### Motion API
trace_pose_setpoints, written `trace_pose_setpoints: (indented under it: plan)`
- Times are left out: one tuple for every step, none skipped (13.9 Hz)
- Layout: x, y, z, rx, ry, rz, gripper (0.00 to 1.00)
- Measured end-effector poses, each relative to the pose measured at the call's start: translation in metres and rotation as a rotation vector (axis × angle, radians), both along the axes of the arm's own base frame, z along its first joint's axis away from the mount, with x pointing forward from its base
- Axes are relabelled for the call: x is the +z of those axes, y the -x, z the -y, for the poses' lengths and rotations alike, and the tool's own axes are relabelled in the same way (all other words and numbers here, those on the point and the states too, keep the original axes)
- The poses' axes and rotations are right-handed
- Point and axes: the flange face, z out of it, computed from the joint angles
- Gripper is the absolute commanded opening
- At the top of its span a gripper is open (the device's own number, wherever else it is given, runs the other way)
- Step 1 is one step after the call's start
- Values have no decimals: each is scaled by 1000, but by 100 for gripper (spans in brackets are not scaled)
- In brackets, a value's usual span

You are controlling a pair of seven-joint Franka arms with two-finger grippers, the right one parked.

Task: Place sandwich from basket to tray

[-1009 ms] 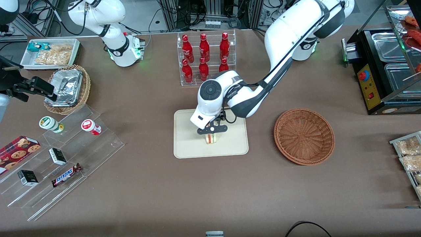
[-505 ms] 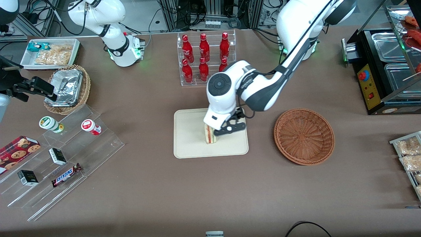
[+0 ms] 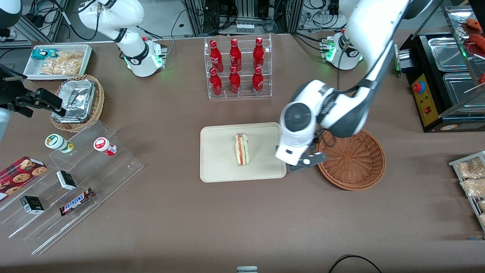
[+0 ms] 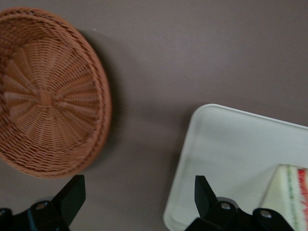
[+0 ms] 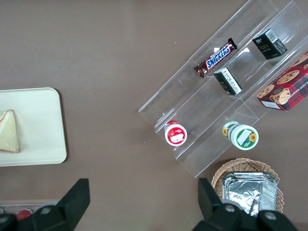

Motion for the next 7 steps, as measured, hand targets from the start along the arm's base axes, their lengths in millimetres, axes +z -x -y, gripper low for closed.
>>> trace_pose_setpoints:
  plan:
    - [4, -1, -19, -14, -3, -9, 100]
    - [9, -1, -36, -30, 2, -21, 100]
    - [14, 0, -51, -44, 13, -33, 100]
    - [20, 1, -67, -56, 24, -43, 100]
    - [27, 3, -82, -66, 34, -52, 100]
    - [34, 6, -97, -75, 44, -59, 100]
    - [41, 10, -109, -86, 55, -66, 100]
